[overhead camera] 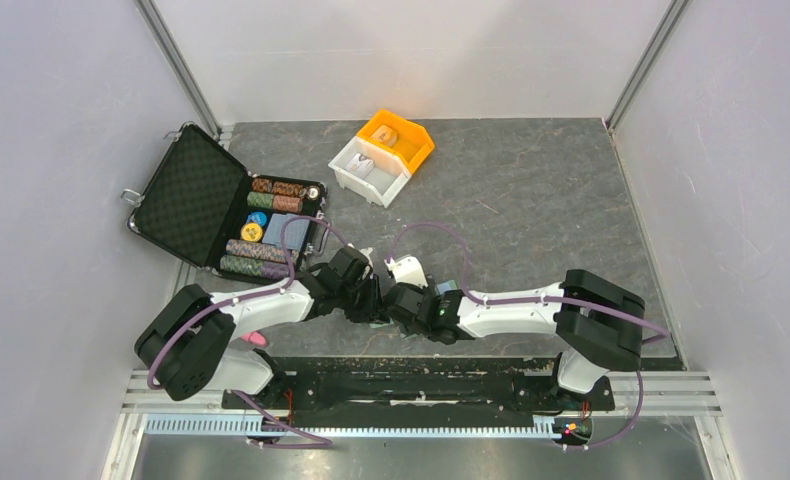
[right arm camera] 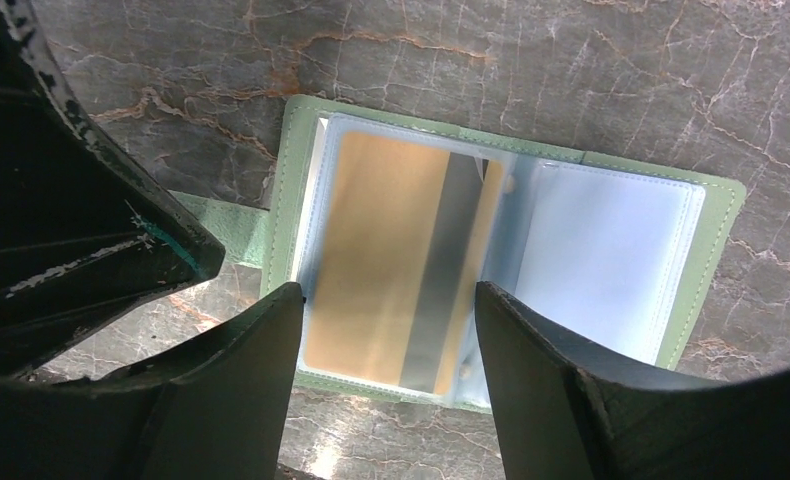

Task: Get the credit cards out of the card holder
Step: Remove the credit card from the card holder.

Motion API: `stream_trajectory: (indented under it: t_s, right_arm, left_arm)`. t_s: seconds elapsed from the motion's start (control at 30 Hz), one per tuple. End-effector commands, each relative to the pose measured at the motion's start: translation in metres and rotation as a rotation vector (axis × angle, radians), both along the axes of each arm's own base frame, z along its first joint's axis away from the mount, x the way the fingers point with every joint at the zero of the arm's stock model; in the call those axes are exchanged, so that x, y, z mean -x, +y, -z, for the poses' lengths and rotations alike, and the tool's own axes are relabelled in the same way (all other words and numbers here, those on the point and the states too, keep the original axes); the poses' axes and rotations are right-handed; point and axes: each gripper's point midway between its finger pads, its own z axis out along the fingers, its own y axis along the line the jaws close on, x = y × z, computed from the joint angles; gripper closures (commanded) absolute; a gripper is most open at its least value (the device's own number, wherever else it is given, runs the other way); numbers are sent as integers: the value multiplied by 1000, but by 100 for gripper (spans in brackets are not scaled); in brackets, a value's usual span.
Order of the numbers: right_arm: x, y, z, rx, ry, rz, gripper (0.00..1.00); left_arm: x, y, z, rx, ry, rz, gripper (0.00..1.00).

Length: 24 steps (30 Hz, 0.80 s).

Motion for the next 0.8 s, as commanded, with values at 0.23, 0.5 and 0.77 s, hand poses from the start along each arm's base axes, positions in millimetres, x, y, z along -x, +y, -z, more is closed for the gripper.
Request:
stream_trajectory:
  t_s: [0.23,0.5,0.77]
  right_arm:
    - [-8,-1,-9,43,-55,39,36]
    - [-12,-7,-17,59,-84,63,33]
    - [-14,-9,-30,65,-119,73,33]
  left_arm:
    - [5,5,4,-9,30,-25,73]
    - [6,6,5,-13,35,-24,73]
    - [6,6,5,-15,35,-29,73]
